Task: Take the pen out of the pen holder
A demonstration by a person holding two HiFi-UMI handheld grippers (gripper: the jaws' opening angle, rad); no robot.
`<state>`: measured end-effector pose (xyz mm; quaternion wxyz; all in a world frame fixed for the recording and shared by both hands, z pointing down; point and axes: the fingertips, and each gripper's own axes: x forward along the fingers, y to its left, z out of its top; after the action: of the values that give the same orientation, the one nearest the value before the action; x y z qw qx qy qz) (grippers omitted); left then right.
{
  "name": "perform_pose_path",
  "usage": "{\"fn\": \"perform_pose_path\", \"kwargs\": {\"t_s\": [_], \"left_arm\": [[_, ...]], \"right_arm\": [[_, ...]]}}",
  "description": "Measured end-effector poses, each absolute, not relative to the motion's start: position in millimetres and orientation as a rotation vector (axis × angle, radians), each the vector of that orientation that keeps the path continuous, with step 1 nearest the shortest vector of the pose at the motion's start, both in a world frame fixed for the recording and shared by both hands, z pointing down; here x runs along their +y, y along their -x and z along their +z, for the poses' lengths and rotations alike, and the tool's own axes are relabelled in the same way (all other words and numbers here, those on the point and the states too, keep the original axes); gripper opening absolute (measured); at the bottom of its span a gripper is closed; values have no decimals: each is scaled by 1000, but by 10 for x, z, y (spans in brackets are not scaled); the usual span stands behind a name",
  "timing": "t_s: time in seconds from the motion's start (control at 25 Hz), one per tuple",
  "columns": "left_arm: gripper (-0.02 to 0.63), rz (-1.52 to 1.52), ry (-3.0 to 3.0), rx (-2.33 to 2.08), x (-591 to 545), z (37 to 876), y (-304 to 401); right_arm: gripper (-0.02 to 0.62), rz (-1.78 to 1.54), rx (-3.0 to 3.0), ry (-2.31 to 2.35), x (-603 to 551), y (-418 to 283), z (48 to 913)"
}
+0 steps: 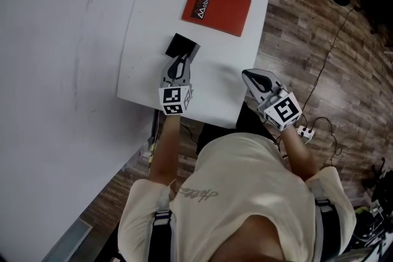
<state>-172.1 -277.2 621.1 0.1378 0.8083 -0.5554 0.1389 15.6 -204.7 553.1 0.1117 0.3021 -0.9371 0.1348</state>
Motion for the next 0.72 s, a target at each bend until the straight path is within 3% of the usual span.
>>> {"fn": "perform_pose_path", "kwargs": {"t_s": [0.72], "left_arm": [[87,373,-2438,-1719,-2614,5522,1749]], "right_arm": [[6,348,-2807,-882,-1884,-117,5363]]}}
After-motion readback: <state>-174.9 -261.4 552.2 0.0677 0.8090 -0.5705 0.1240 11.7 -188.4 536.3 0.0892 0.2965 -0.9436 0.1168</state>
